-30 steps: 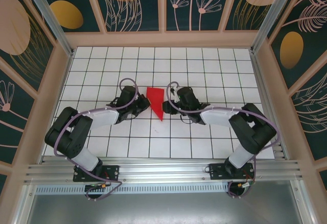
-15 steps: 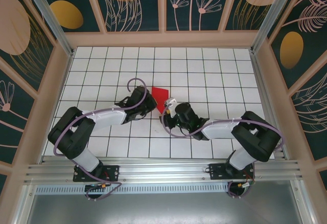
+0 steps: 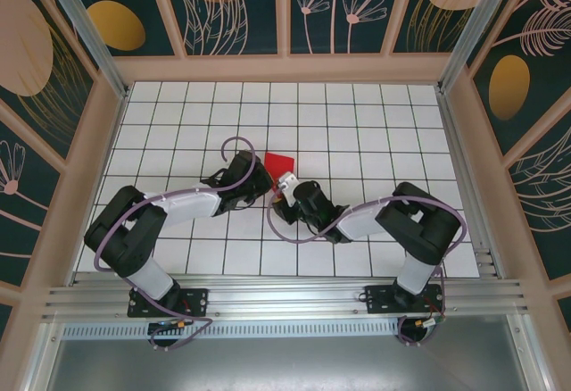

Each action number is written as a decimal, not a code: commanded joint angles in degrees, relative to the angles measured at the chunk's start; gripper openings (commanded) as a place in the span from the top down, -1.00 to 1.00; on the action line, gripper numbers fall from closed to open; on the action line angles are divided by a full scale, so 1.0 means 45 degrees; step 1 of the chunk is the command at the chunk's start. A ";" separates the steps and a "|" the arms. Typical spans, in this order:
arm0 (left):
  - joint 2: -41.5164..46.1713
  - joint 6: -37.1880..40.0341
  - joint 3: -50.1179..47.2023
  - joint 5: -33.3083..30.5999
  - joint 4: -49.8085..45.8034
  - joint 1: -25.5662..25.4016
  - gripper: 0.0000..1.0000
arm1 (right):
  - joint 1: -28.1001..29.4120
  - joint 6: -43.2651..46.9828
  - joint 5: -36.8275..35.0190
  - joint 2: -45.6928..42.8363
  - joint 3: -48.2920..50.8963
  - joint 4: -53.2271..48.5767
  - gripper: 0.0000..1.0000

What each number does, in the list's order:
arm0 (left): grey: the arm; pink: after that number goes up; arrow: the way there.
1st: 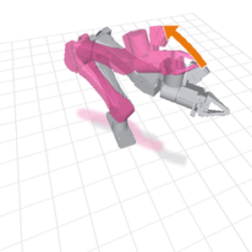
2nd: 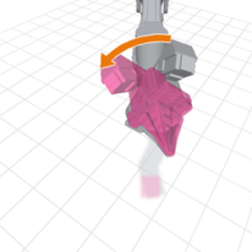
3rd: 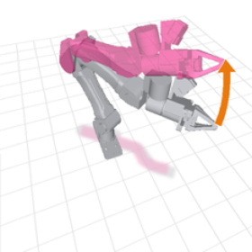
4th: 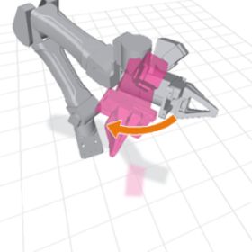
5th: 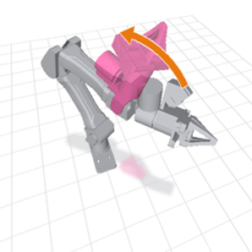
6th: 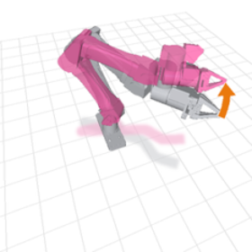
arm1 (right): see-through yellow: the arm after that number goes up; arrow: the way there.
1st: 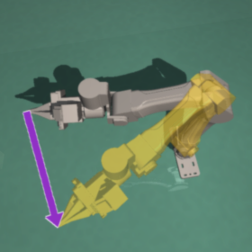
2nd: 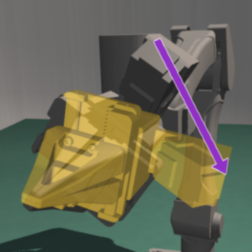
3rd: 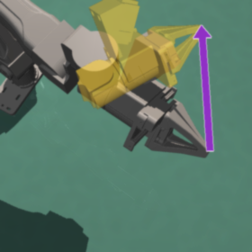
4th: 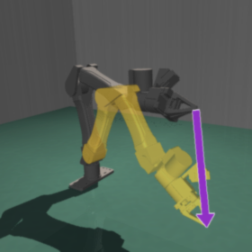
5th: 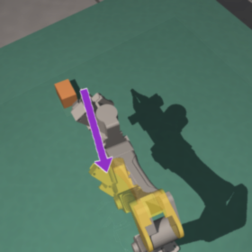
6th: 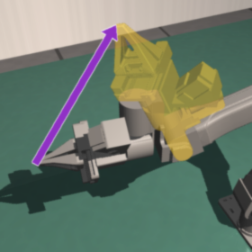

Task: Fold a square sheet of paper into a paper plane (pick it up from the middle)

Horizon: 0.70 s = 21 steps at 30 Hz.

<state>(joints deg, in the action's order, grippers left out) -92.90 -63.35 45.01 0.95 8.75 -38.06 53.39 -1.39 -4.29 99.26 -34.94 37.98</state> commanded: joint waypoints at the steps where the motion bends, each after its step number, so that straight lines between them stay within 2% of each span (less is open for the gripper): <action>1: -0.0137 -0.0227 0.0372 -0.0066 -0.0119 -0.0073 1.00 | 0.0165 0.0310 -0.0218 0.0416 -0.0341 0.0653 0.34; 5: -0.0126 -0.0245 0.0429 -0.0045 -0.0120 -0.0067 1.00 | 0.0169 0.0235 -0.0285 0.0653 -0.0417 0.0691 0.32; 9: -0.0025 -0.0257 0.0483 -0.0145 -0.0216 -0.0055 0.95 | 0.0153 0.0230 -0.0400 0.0758 -0.0306 0.0665 0.54; 16: -0.0057 -0.0005 0.0597 -0.0182 -0.0383 0.0087 0.74 | 0.0053 0.0199 -0.0331 0.0366 0.0221 0.0732 0.72; 21: -0.0075 0.0243 0.0509 0.0057 -0.0324 0.0479 0.50 | -0.0139 0.0285 0.0045 0.0042 0.0610 0.0841 0.80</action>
<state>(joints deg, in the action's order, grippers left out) -92.95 -63.09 46.30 1.02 8.25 -37.01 53.30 -0.45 -4.95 101.69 -33.56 40.14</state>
